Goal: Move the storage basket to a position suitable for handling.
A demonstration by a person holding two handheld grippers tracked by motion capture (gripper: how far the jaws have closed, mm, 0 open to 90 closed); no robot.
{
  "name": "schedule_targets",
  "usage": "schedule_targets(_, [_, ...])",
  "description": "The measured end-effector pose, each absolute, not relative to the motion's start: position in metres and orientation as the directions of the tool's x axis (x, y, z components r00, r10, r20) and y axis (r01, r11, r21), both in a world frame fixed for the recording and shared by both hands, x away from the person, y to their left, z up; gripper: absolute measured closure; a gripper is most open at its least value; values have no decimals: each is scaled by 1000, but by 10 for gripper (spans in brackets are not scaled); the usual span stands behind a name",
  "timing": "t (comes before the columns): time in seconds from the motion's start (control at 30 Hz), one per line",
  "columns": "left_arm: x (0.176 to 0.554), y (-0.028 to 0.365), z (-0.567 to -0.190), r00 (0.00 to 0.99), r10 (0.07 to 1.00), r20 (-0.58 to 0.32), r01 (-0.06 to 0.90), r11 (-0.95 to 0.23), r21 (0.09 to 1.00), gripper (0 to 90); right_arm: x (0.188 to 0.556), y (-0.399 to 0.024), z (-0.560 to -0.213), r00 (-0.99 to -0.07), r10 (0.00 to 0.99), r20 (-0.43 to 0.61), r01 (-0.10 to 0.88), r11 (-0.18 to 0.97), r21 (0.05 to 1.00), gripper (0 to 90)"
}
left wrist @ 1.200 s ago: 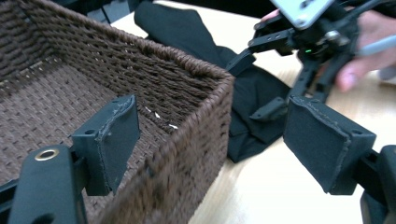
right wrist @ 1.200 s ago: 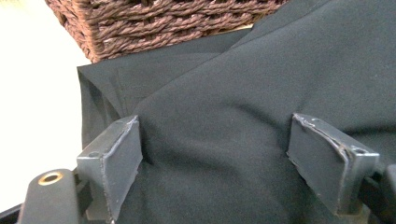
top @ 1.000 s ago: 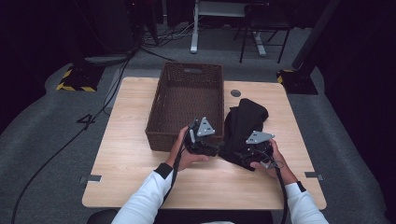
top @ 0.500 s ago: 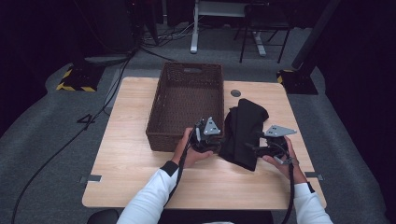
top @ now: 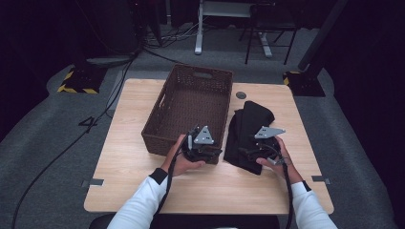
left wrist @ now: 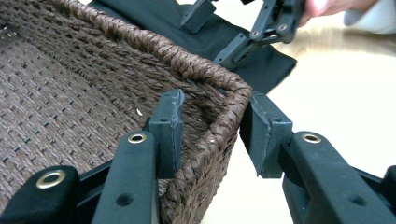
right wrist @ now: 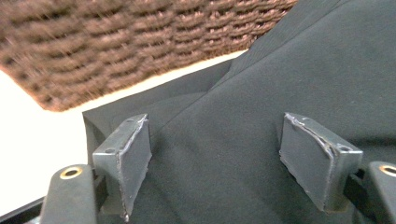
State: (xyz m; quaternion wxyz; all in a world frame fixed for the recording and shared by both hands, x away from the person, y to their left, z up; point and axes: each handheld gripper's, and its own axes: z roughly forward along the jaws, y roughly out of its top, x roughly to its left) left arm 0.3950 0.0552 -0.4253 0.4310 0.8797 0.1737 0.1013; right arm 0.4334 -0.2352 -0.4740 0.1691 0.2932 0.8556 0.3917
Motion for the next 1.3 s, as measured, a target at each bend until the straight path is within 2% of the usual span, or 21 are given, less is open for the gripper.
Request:
schedule_targets(0.43, [378, 83, -424, 919, 388, 75, 183, -588, 788, 549, 424, -233, -479, -792, 601, -106, 352, 591, 726, 265])
schedule_targets(0.6, [374, 92, -423, 910, 406, 85, 189, -588, 786, 507, 423, -233, -480, -789, 606, -102, 358, 589, 725, 271])
schedule_targets(0.67, [372, 97, -423, 897, 430, 102, 194, -590, 783, 463, 419, -232, -479, -790, 606, -92, 365, 585, 724, 271])
schedule_targets(0.87, [371, 113, -423, 869, 485, 96, 237, -579, 780, 353, 399, -228, -478, -801, 592, -84, 369, 600, 710, 271])
schedule_targets(1.07, [369, 127, -423, 838, 542, 64, 282, -531, 799, 317, 377, -227, -475, -806, 589, -64, 381, 597, 706, 264])
schedule_targets(1.17, [367, 122, -421, 843, 535, 54, 281, -524, 804, 264, 369, -230, -469, -828, 559, -42, 364, 593, 719, 252])
schedule_targets(1.3, [366, 107, -418, 866, 499, 37, 267, -523, 810, 265, 371, -240, -450, -824, 565, -42, 335, 546, 768, 256])
